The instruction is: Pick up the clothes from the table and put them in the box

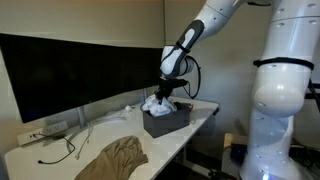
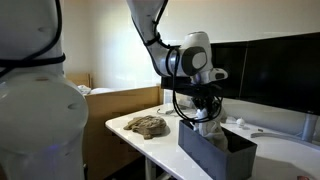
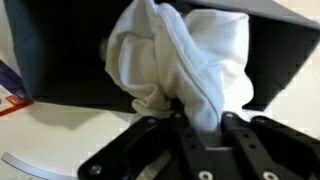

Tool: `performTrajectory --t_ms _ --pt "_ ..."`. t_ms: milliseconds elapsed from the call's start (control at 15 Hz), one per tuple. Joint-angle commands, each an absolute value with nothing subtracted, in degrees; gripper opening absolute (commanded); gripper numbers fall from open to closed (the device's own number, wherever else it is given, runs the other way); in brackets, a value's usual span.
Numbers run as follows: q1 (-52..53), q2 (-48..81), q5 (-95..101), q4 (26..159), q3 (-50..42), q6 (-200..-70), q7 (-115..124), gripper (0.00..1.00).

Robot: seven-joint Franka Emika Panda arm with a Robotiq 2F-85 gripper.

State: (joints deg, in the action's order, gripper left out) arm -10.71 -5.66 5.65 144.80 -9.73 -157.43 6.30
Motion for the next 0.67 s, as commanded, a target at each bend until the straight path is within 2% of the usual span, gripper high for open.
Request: performTrajectory --t_ms 0,467,533,600 --pt "-8.63 -8.85 1.83 145.97 -8.84 -156.53 2.81 0.13" --pt "-9.18 -3.56 2.58 144.99 -9.42 -156.05 4.94 0.13" --pt "-9.48 -3.21 3.12 145.23 -9.65 -156.15 5.32 0.23" --pt "-9.79 -3.15 3.07 145.46 -10.08 -156.05 5.12 0.51"
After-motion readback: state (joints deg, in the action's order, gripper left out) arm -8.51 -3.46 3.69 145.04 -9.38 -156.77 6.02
